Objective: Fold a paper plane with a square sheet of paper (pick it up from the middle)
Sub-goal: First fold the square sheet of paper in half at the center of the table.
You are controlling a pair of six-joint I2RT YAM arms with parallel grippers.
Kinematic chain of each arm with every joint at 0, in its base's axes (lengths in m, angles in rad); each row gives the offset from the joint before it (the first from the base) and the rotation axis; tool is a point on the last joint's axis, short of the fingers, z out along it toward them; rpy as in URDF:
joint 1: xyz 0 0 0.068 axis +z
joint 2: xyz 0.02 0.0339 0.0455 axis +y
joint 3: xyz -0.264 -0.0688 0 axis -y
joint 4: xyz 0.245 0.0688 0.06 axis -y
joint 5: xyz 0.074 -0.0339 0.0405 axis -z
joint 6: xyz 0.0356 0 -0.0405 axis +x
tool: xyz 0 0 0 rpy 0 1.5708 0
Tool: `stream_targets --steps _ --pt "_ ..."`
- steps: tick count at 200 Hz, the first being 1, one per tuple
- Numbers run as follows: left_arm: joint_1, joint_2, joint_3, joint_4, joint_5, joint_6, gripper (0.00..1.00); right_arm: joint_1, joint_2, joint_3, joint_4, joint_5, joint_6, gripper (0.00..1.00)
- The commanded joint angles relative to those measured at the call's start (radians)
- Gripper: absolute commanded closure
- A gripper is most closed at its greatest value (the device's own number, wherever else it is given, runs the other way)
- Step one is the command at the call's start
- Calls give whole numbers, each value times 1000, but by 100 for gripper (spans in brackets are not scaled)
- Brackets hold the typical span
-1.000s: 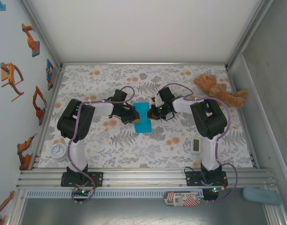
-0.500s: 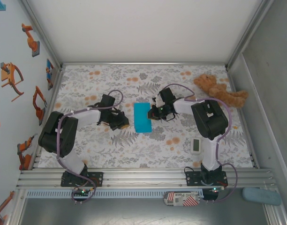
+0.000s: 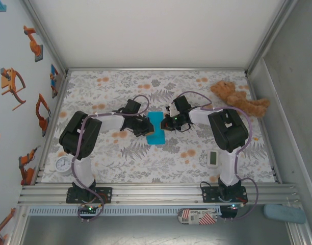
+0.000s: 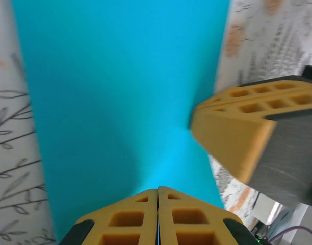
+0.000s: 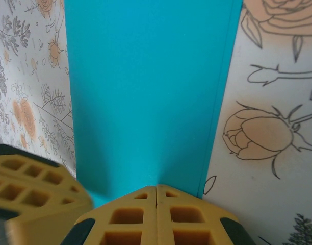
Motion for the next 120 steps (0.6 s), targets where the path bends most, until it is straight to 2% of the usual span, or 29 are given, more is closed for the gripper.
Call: stream_targets --steps 1,28,69,92,120 --pt "-1 -10 -24 -57 1 41 91 -26 103 -72 -208 259 -24 100" --pt "8 -53 -127 -63 7 68 91 -26 109 -75 -217 265 -30 100" --pt "76 -179 -305 -83 24 92 92 -26 110 -72 -216 270 -28 100" --pt "90 -277 -294 -109 7 95 91 -25 106 -74 -217 276 -29 100" --pt "62 -312 -228 -19 -3 40 91 -25 104 -79 -214 279 -24 100"
